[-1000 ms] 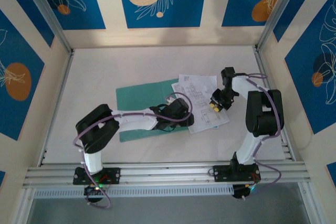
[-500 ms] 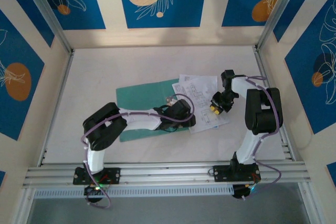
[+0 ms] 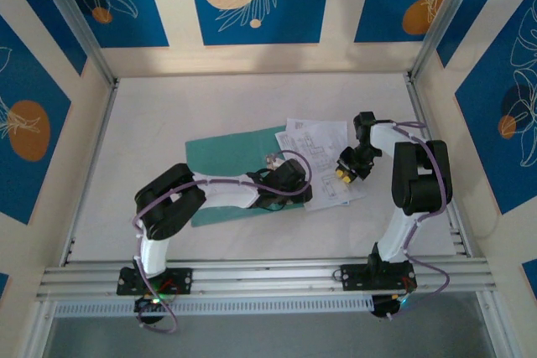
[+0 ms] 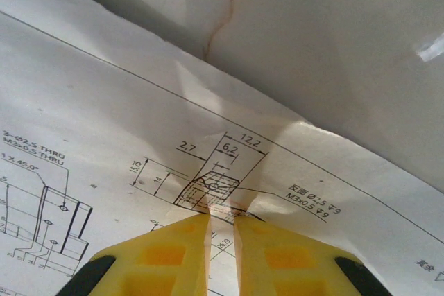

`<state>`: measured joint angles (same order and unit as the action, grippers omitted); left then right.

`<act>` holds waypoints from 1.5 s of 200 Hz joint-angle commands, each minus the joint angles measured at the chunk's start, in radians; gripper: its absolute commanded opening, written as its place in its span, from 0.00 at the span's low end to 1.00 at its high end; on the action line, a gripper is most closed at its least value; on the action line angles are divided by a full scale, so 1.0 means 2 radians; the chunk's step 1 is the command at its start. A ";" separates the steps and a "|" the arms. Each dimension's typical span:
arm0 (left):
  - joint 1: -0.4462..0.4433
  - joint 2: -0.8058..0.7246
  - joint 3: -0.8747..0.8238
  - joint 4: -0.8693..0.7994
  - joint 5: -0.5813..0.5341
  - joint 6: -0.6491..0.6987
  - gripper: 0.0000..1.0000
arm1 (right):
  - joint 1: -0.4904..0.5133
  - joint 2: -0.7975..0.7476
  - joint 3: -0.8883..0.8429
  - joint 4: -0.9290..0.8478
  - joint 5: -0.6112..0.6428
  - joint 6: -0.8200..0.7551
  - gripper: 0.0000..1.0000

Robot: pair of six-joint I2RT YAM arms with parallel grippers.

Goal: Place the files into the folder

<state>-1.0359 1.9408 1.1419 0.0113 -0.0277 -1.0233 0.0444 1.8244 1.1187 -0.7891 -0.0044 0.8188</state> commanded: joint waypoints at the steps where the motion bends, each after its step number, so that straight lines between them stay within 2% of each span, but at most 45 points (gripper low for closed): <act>1: -0.004 -0.002 0.016 -0.024 -0.010 -0.001 0.46 | -0.002 0.013 -0.013 -0.005 0.002 -0.007 0.19; 101: -0.011 0.009 0.042 -0.058 -0.018 0.005 0.44 | -0.002 0.013 -0.016 -0.004 0.000 -0.005 0.19; 150: -0.012 0.020 0.036 -0.039 -0.017 0.001 0.42 | -0.001 0.014 -0.016 -0.002 -0.002 -0.006 0.19; 180: -0.013 0.013 0.028 -0.023 -0.024 -0.003 0.36 | -0.003 0.014 -0.016 -0.002 -0.004 -0.007 0.19; 247: -0.013 0.008 0.030 -0.027 -0.027 0.000 0.11 | -0.005 0.013 -0.017 0.001 -0.011 -0.006 0.19; 264: -0.014 0.001 0.027 -0.031 -0.031 -0.001 0.00 | -0.005 0.006 -0.019 0.007 -0.013 -0.006 0.19; 276: -0.013 -0.008 0.024 -0.039 -0.035 -0.003 0.00 | -0.005 -0.010 -0.024 0.019 -0.020 -0.008 0.23; 300: -0.013 -0.039 0.019 -0.081 -0.051 -0.005 0.00 | -0.002 -0.075 -0.030 0.037 -0.034 -0.015 0.49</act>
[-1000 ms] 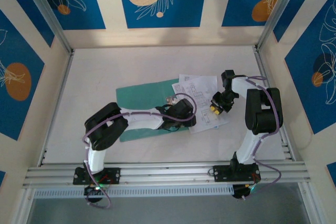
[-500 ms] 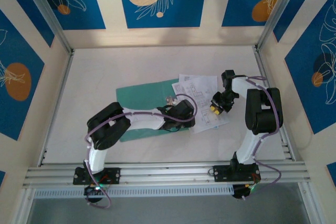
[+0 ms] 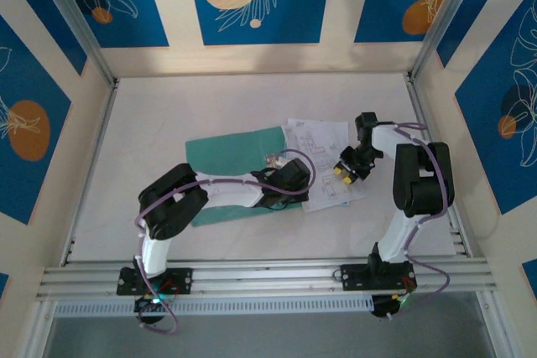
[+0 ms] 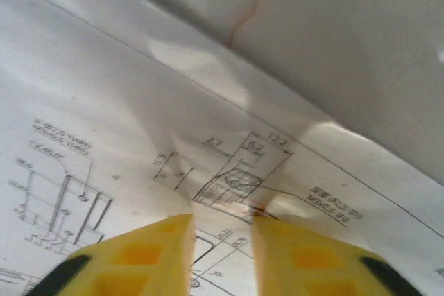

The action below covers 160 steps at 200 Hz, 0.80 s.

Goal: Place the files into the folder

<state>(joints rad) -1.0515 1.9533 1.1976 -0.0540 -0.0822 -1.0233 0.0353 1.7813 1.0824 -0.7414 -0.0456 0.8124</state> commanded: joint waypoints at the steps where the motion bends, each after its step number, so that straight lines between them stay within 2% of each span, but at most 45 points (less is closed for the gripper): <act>1: -0.005 -0.046 -0.010 -0.049 -0.025 -0.005 0.00 | 0.003 -0.059 -0.012 0.013 -0.015 -0.012 0.51; 14: -0.003 -0.072 -0.026 -0.062 -0.034 -0.006 0.00 | 0.005 -0.098 -0.005 0.008 -0.016 -0.018 0.60; 27: -0.001 -0.096 -0.041 -0.078 -0.039 -0.004 0.00 | 0.007 -0.132 0.001 0.000 -0.018 -0.024 0.65; 49: 0.008 -0.131 -0.057 -0.131 -0.047 0.007 0.00 | 0.012 -0.165 0.010 -0.020 -0.030 -0.032 0.65; 73: 0.021 -0.169 -0.081 -0.181 -0.055 0.019 0.00 | 0.029 -0.178 0.004 -0.022 -0.045 -0.036 0.61; 117: 0.052 -0.233 -0.126 -0.268 -0.079 0.048 0.00 | 0.087 -0.149 -0.008 0.021 -0.063 -0.031 0.57; 160: 0.086 -0.268 -0.170 -0.288 -0.086 0.064 0.00 | 0.171 -0.066 0.044 0.039 -0.049 -0.044 0.55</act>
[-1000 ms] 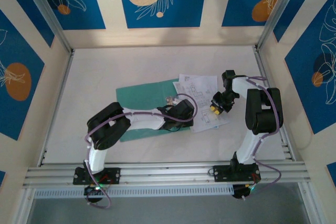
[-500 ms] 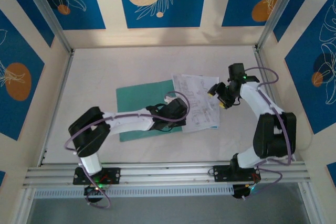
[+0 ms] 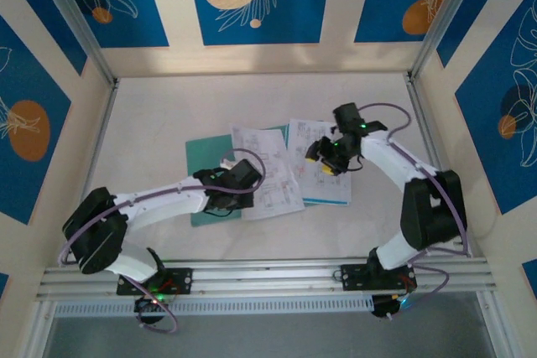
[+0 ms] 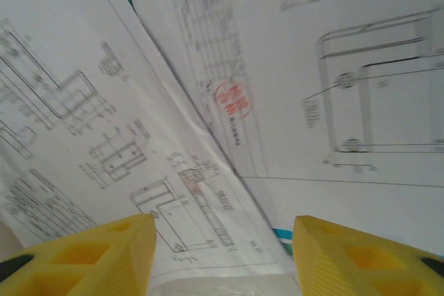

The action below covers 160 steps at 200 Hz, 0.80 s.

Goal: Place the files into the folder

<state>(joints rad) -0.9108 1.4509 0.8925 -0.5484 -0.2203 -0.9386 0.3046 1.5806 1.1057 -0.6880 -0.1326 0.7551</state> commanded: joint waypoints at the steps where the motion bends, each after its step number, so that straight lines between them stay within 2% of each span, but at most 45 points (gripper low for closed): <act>1: 0.016 -0.017 -0.018 -0.041 -0.017 0.022 0.00 | 0.038 0.036 0.034 0.012 -0.005 -0.016 0.55; 55: 0.043 -0.017 -0.015 -0.066 -0.026 0.054 0.00 | 0.087 0.125 0.114 0.013 0.003 -0.028 0.54; 134: 0.049 -0.001 -0.007 -0.063 -0.029 0.074 0.00 | 0.110 0.230 0.205 0.004 -0.003 -0.046 0.51; 160: 0.050 0.002 -0.005 -0.055 -0.027 0.080 0.00 | 0.117 0.241 0.199 0.008 -0.002 -0.039 0.51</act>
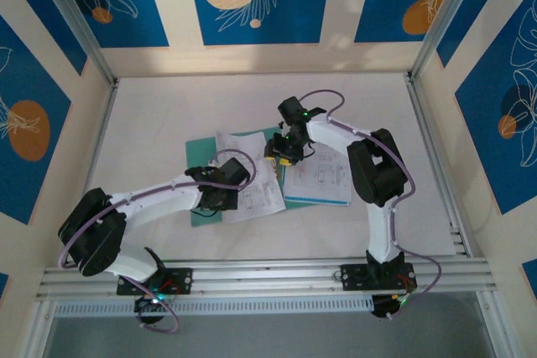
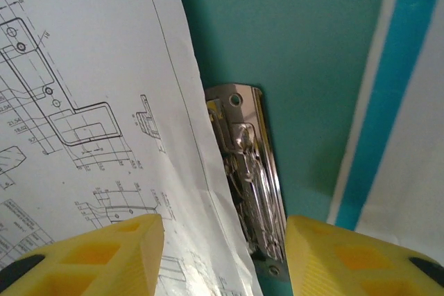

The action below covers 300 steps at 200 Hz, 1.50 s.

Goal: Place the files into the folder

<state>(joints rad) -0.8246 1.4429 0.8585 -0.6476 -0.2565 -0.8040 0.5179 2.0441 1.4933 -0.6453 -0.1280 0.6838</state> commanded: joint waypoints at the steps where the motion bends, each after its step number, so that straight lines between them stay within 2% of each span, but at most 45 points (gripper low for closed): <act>1: 0.007 0.006 0.012 -0.005 -0.009 0.013 0.00 | 0.011 0.009 0.004 -0.012 -0.004 -0.003 0.51; 97: 0.006 0.013 0.012 0.020 0.005 0.021 0.00 | 0.018 -0.001 -0.036 0.006 -0.010 0.012 0.51; 170: 0.007 0.025 0.016 0.020 0.005 0.026 0.00 | 0.007 -0.045 -0.073 0.041 -0.050 0.024 0.51; 220: 0.007 0.029 0.016 0.025 0.004 0.026 0.00 | 0.005 -0.075 -0.095 0.073 -0.120 0.042 0.50; 267: 0.006 0.030 0.011 0.028 0.003 0.028 0.00 | 0.012 -0.086 -0.117 0.078 -0.148 0.034 0.46; 300: 0.006 0.032 0.010 0.029 0.003 0.028 0.00 | 0.028 -0.103 -0.143 0.082 -0.142 0.027 0.43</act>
<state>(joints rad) -0.8246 1.4918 0.8707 -0.5884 -0.2554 -0.7734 0.5465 1.8904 1.2530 -0.4774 -0.3729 0.7517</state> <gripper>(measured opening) 0.037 0.441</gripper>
